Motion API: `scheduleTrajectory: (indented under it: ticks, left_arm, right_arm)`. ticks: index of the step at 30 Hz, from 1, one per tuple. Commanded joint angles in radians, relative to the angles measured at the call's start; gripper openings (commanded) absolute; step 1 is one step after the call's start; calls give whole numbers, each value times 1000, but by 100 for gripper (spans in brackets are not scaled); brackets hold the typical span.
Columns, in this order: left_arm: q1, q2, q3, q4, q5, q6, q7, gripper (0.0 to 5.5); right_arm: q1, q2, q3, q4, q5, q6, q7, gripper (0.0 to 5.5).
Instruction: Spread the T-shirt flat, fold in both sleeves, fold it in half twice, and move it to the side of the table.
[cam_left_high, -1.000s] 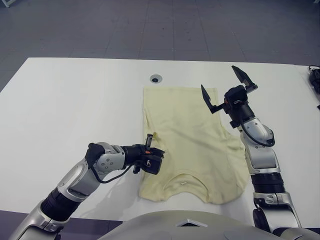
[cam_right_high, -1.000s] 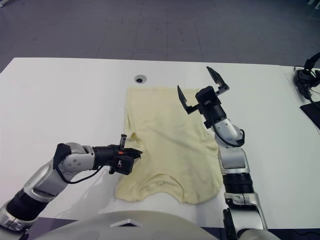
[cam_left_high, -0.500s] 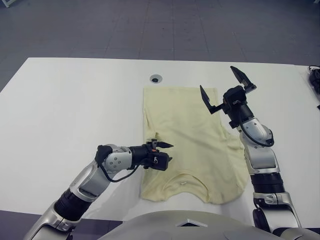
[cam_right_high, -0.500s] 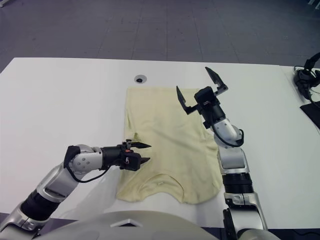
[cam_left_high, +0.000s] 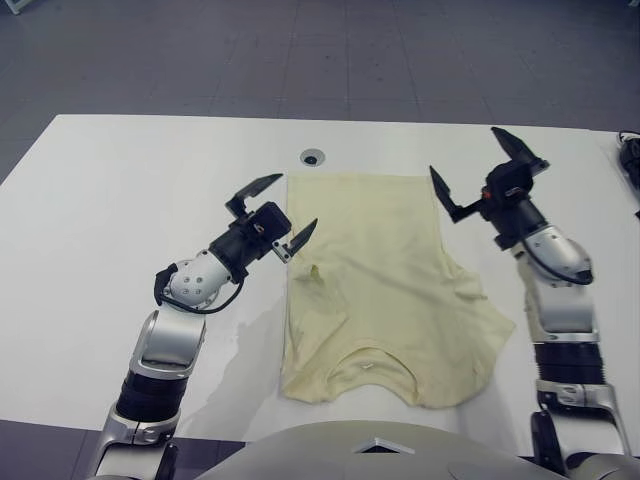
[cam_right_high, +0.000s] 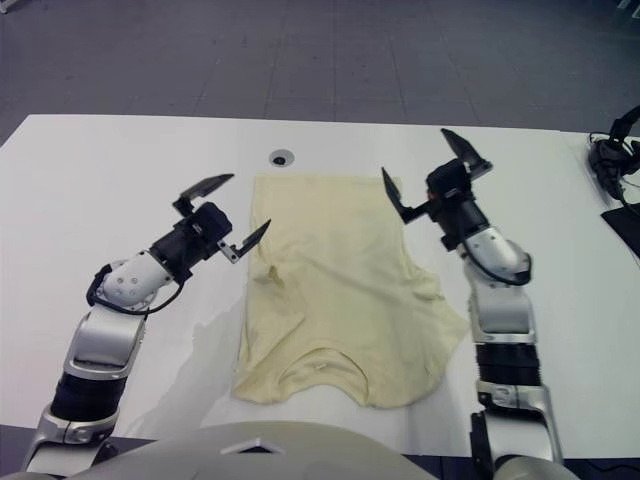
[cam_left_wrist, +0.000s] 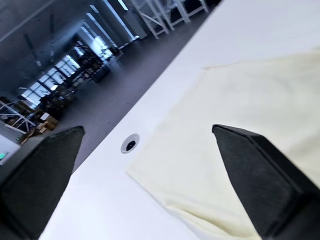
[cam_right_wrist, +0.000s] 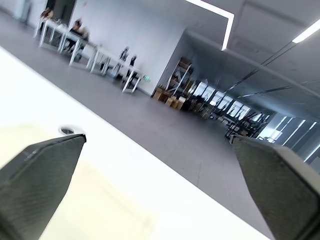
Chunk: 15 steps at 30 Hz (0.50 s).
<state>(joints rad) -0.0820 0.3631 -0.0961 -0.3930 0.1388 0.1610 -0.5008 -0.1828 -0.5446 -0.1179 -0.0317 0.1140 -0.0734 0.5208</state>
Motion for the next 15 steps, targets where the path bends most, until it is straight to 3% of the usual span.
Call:
scheduleTrajectory:
  ticks: [1,7,15]
  left_arm:
    - [23,-104,94,-42,-83,73,124,538]
    - [80,-171,116,-56,-80,80,246,538]
    - [124,-162,125,-91,-70,78,296,538]
  right_arm:
    - [79,-238,-33,19,78,31,311,540]
    - [220,-477,-111,135,167,-13,686,540]
    - [304,-570,-92,299,125,-94,863,540]
